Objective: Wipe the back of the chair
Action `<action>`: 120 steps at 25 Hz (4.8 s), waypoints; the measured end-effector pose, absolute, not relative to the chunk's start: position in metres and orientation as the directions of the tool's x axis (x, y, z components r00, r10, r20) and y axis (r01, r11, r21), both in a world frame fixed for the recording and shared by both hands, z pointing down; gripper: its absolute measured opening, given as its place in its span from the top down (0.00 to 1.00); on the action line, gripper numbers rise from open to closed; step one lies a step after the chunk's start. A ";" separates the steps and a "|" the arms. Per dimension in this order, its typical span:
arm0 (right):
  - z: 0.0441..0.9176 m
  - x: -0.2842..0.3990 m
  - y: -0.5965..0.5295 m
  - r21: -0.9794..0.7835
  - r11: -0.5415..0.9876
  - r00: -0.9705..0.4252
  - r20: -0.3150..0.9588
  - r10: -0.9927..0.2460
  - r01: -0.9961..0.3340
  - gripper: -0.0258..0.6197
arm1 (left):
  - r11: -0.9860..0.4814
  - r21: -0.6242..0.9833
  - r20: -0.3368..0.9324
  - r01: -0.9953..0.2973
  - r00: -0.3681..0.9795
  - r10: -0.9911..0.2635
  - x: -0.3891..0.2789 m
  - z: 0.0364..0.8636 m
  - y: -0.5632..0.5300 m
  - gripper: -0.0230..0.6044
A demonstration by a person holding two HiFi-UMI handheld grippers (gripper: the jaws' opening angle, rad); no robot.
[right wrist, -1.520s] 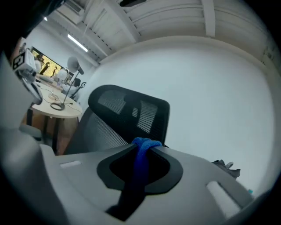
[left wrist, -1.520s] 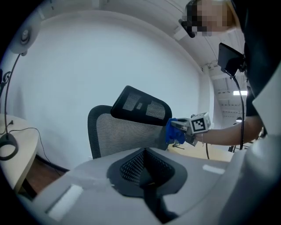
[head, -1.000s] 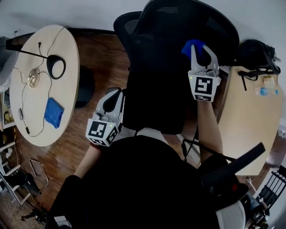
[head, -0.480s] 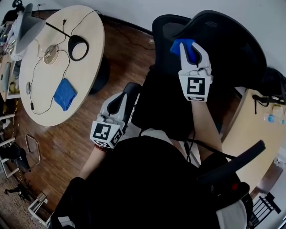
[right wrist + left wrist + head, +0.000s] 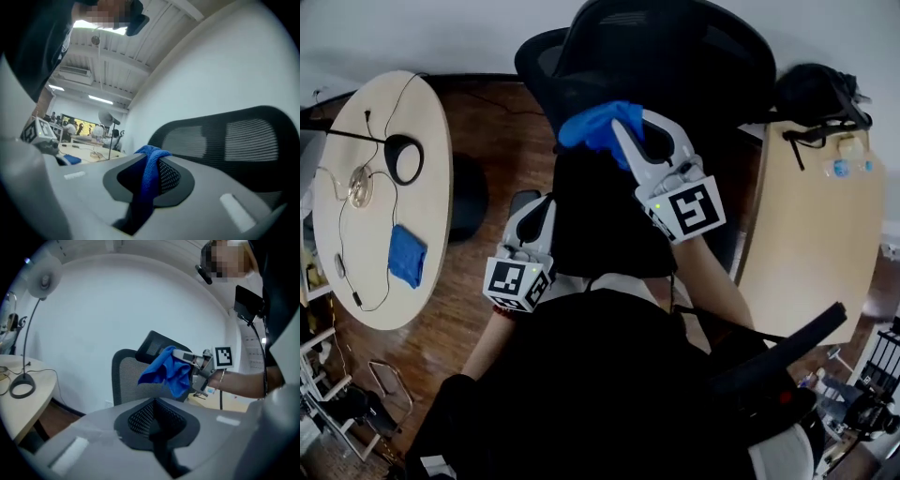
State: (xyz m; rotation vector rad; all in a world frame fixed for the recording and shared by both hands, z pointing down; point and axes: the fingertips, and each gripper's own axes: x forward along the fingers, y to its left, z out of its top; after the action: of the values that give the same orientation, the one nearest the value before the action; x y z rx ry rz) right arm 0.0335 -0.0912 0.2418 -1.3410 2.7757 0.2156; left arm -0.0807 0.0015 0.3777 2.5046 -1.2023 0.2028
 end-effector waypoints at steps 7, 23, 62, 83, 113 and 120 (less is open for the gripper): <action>0.324 0.263 -0.050 0.275 0.235 -0.184 0.197 -0.963 -0.932 0.90 | -0.701 0.240 0.290 -0.671 0.739 -0.608 -0.009 0.383 0.001 0.95; 0.321 0.369 -0.152 0.376 -0.003 0.029 0.063 -0.998 -0.927 0.90 | -0.652 0.204 0.372 -0.730 0.674 -0.638 0.031 0.431 -0.041 0.95; 0.350 -0.132 -0.216 0.333 0.563 -0.602 -0.019 -0.798 -0.757 0.91 | -0.410 0.170 0.293 -0.896 0.443 -0.847 -0.151 0.397 0.020 0.95; 0.357 0.350 -0.122 0.364 0.000 0.054 0.139 -0.989 -0.932 0.91 | -0.580 0.342 0.319 -0.739 0.672 -0.668 -0.002 0.424 -0.019 0.95; 0.395 -0.002 -0.196 0.470 0.508 -0.532 0.093 -0.842 -0.722 0.91 | -0.227 0.328 0.385 -0.917 0.349 -0.854 -0.163 0.426 -0.001 0.95; 0.396 -0.109 -0.182 0.448 0.610 -0.644 0.096 -0.759 -0.653 0.91 | -0.180 0.327 0.386 -0.928 0.305 -0.871 -0.205 0.427 0.015 0.95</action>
State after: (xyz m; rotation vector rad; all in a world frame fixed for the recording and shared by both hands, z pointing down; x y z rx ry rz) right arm -0.1093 -0.1815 0.3962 -1.3765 3.0632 0.6570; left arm -0.2052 0.0148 0.4272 2.0797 -1.5930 0.1509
